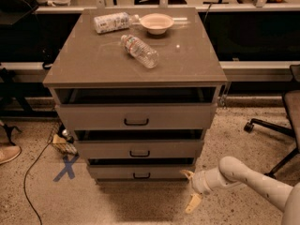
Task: Open bottom drawer
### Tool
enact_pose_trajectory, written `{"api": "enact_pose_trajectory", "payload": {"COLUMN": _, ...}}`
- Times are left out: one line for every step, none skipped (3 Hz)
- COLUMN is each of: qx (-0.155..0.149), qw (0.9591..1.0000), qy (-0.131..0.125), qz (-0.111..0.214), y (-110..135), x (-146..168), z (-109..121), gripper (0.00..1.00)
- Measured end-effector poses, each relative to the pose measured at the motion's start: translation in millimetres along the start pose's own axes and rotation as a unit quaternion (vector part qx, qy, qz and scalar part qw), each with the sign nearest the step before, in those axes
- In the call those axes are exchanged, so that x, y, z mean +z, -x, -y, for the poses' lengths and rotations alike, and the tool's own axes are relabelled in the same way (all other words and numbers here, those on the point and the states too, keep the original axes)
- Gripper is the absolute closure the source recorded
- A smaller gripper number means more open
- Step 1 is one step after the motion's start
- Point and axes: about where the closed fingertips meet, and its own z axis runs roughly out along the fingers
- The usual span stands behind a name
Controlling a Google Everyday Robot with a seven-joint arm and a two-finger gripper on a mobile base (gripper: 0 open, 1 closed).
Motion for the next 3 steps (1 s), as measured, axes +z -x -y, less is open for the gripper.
{"api": "enact_pose_trajectory", "payload": {"qx": -0.055, "qw": 0.9982, "qy": -0.003, "qz": -0.022, "y": -3.0, "x": 30.2, "z": -7.8, "gripper": 0.00}}
{"api": "enact_pose_trajectory", "payload": {"qx": -0.117, "qw": 0.9914, "qy": -0.029, "qz": -0.050, "y": -13.3, "x": 65.0, "z": 2.0, "gripper": 0.00}}
{"api": "enact_pose_trajectory", "payload": {"qx": -0.125, "qw": 0.9895, "qy": -0.045, "qz": -0.057, "y": -15.7, "x": 67.3, "z": 9.9, "gripper": 0.00}}
